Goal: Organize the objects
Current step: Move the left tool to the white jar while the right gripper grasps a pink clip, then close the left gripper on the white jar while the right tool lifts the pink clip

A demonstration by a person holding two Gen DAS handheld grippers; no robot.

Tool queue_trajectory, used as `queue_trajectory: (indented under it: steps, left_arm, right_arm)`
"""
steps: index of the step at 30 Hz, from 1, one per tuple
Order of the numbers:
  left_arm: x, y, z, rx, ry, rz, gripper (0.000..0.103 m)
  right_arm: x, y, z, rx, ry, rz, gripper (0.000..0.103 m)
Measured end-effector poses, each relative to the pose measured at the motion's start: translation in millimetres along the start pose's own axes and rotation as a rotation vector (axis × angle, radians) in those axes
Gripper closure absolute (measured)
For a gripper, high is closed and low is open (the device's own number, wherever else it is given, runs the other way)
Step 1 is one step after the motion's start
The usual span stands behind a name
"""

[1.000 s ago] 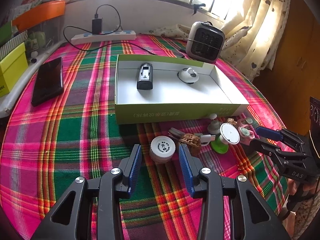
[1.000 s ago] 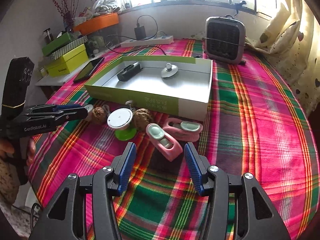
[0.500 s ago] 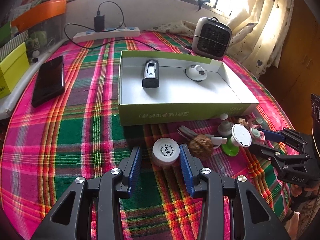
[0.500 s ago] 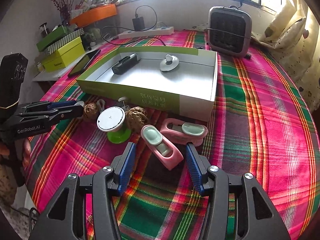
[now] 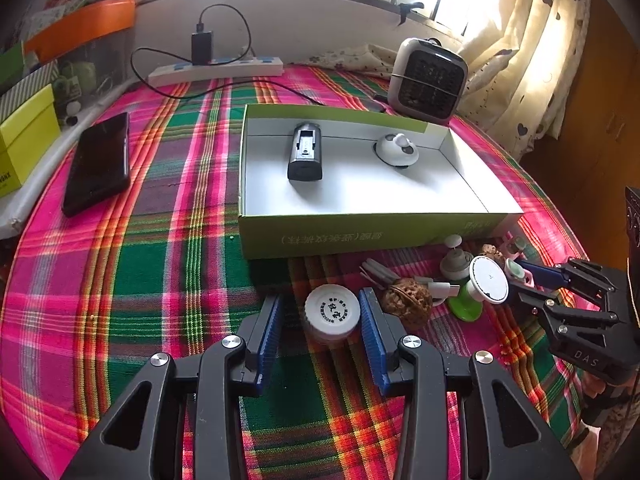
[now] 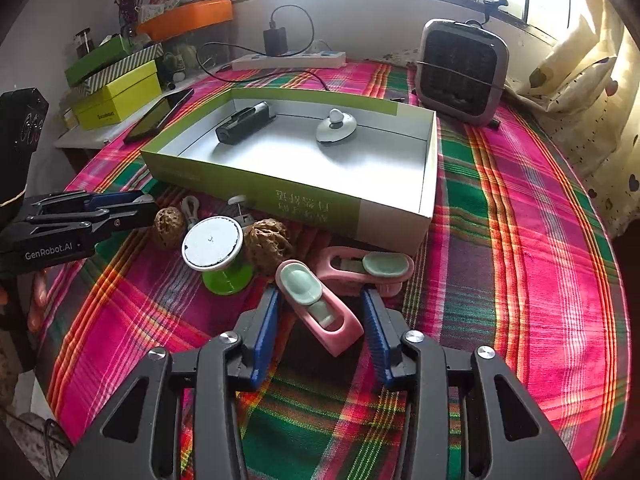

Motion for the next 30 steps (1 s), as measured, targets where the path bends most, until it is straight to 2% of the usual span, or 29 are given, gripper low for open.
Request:
queue_trajectory:
  steps: [2,5,16,20,30]
  left_arm:
    - [0.2,0.2,0.1,-0.002,0.002,0.0,0.067]
    - [0.0,0.4,0.5,-0.001,0.0,0.001,0.067]
    - [0.2,-0.1,1.2,-0.017,0.024,0.005,0.068]
    - [0.2,-0.4,-1.5,-0.048,0.04,0.006,0.078]
    - [0.3,0.1,-2.2,-0.052,0.044,0.007,0.078]
  right_arm:
    - [1.3,-2.2,-1.0,-0.001,-0.009,0.001,0.078]
    - [3.3,-5.0,-5.8,-0.01,-0.029,0.002,0.082]
    - [-1.3,0.7,-7.5,-0.002,-0.028,0.001,0.082]
    - [-1.1,0.6,-6.9,0.005,-0.031,0.001,0.084]
    - [-1.0,0.4,-6.7,0.008,-0.03,0.001,0.085]
Point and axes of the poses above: each gripper's, at about its wrist camera, not at the fingertips, and y roughly the way its jaws point, z to its right, x to its underside, the point moved 6 cm from there along y, roughly the way its jaws point, and after that the axes turned 12 degrees about z, right-handed, at the moved point
